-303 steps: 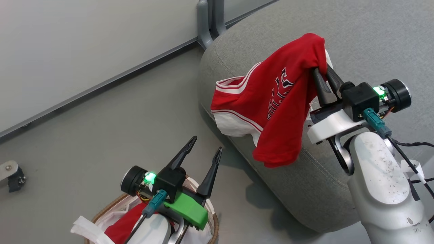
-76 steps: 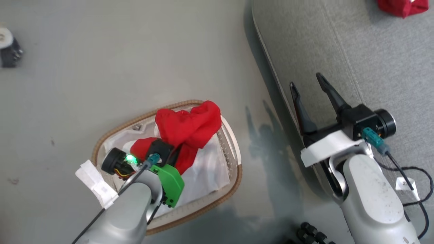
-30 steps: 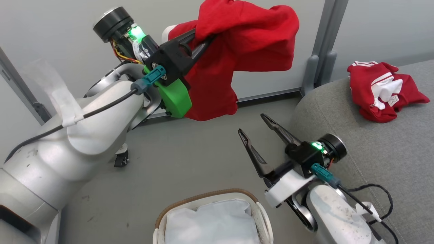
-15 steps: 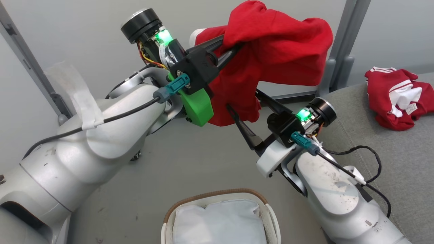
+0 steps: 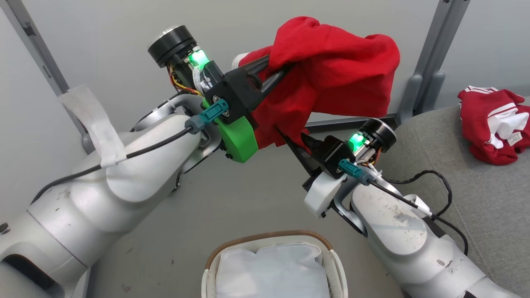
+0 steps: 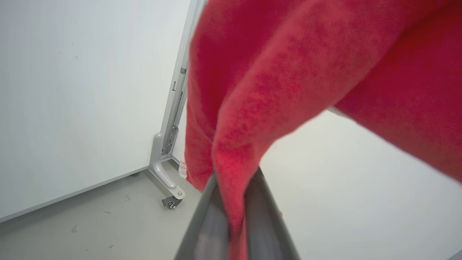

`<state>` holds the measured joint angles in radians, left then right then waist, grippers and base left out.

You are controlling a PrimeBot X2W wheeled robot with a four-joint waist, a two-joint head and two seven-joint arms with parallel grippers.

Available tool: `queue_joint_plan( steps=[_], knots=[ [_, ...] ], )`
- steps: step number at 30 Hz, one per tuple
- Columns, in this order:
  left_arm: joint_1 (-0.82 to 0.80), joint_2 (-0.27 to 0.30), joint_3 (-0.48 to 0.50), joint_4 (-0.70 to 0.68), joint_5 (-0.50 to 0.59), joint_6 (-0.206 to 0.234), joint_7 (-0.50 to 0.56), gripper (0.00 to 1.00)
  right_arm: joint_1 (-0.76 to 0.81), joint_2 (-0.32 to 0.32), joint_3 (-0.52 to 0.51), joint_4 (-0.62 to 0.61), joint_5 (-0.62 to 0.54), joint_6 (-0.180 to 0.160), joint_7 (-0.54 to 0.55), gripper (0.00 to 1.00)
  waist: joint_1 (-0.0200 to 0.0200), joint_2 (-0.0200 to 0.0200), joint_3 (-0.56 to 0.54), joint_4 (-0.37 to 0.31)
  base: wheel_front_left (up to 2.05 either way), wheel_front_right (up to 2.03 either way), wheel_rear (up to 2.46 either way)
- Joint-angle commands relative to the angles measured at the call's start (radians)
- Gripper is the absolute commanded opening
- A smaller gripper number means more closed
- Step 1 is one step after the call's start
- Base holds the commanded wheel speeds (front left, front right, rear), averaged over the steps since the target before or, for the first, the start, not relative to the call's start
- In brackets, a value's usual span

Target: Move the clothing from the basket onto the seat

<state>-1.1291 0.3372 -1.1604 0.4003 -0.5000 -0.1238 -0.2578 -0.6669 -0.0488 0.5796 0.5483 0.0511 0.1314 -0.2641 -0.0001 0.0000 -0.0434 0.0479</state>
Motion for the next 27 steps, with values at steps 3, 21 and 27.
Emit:
queue_joint_plan(
  steps=[3,21,27],
  knots=[
    [0.033,0.013,0.012,0.009,-0.018,0.011,-0.008,0.0,0.022,-0.003,-0.01,-0.013,0.002,-0.001,0.0,0.0,0.0001,0.0,0.0,-0.002,0.0,0.0,0.0],
    [0.289,0.005,0.129,0.01,-0.061,0.073,-0.008,1.0,0.065,-0.003,-0.101,-0.11,-0.018,-0.001,0.0,0.0,0.0001,0.0,0.02,-0.021,0.0,0.0,0.0],
    [0.436,-0.032,0.214,0.016,-0.031,0.075,-0.008,1.0,0.081,-0.003,-0.168,-0.158,-0.04,-0.001,0.0,0.0,0.0001,0.0,0.033,-0.029,0.0,0.0,0.0]
  ],
)
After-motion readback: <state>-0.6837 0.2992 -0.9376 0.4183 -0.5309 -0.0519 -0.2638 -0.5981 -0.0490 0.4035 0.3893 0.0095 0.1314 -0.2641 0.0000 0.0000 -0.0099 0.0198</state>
